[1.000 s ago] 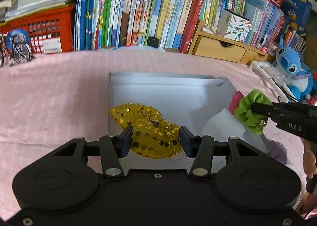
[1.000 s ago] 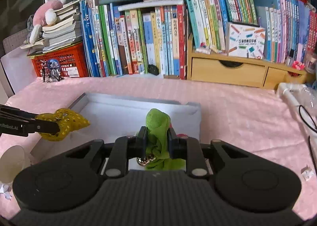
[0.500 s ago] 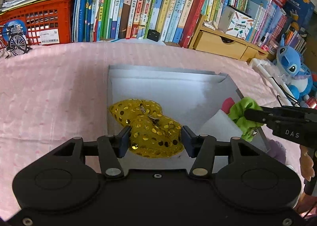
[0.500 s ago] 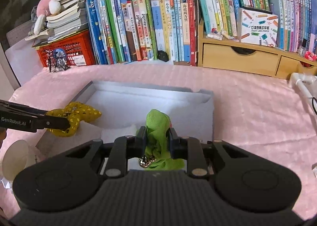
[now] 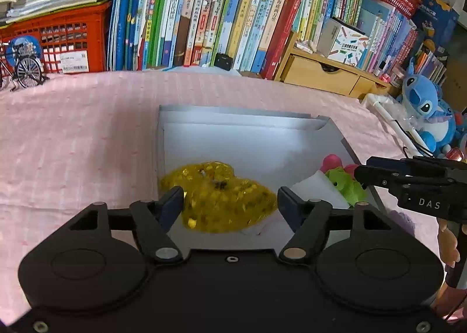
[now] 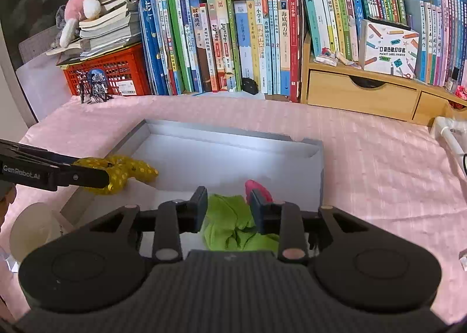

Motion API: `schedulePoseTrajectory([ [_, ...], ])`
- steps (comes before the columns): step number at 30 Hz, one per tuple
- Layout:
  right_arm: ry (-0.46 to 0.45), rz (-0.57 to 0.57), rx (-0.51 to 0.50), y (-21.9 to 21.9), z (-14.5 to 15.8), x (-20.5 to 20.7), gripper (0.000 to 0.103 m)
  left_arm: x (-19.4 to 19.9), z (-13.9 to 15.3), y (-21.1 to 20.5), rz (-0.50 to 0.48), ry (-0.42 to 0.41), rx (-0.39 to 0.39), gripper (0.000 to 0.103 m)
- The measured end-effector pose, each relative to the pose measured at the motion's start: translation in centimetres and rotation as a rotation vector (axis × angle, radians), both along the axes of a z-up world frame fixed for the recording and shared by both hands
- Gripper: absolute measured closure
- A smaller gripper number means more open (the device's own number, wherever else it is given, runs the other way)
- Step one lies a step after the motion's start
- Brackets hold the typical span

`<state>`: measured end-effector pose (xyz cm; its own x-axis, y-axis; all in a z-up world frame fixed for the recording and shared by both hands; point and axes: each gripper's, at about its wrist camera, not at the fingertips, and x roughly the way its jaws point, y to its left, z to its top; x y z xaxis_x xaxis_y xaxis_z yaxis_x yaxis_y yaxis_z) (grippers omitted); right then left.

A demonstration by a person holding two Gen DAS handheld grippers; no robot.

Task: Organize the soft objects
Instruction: 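Carry the scrunchie and gold bow into the white tray and open both tools, then withdraw both tools from the tray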

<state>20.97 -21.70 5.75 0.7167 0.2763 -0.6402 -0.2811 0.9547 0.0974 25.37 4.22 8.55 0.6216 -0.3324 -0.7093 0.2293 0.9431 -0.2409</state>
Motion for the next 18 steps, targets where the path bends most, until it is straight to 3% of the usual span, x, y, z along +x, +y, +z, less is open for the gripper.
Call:
schedulePoseTrajectory([
  [18,-0.156,0.047,-0.014,1.4,3.4,-5.1,0.026,-6.0,3.8,-0.2,-0.022,-0.177,0.046,0.018],
])
